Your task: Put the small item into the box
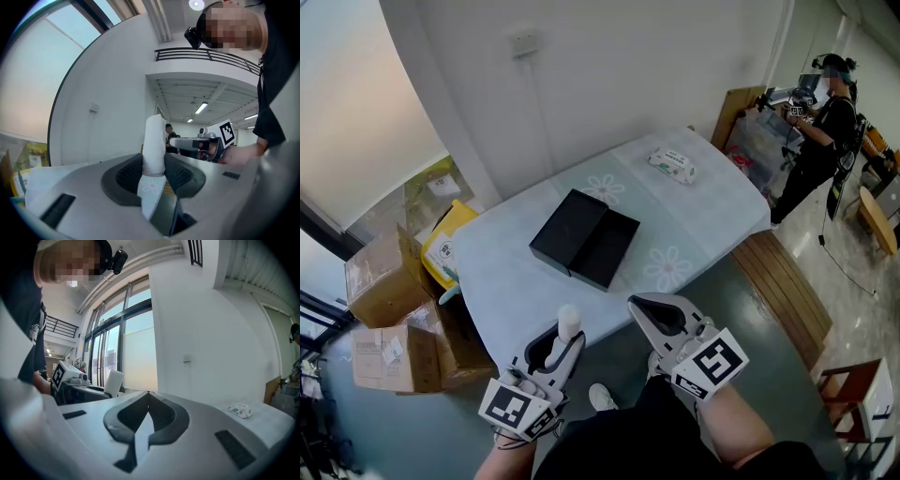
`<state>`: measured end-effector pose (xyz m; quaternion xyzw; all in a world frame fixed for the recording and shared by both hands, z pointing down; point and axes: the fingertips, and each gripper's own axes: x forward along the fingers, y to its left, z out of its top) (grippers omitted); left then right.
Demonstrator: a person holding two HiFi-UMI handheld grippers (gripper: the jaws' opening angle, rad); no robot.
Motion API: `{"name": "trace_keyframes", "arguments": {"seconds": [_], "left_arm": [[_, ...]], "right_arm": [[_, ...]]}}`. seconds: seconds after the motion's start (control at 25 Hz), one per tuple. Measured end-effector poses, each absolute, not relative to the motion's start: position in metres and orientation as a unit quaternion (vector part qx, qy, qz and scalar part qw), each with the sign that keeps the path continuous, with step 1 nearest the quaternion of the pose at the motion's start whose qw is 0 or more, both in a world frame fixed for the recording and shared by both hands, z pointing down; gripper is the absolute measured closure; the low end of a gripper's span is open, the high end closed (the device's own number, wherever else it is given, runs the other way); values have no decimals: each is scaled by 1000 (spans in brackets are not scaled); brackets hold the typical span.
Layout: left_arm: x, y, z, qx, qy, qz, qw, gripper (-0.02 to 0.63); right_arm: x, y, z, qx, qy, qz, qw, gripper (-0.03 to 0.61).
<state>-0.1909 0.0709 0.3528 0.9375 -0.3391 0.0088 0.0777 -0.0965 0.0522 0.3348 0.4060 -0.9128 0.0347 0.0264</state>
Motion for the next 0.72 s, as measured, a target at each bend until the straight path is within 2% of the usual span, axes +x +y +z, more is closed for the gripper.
{"name": "trace_keyframes", "arguments": {"seconds": [0.72], "left_arm": [[-142,34,349,913,-399,17,81,474]], "right_arm": [[-48,-7,328,349,-936,34,23,569]]}}
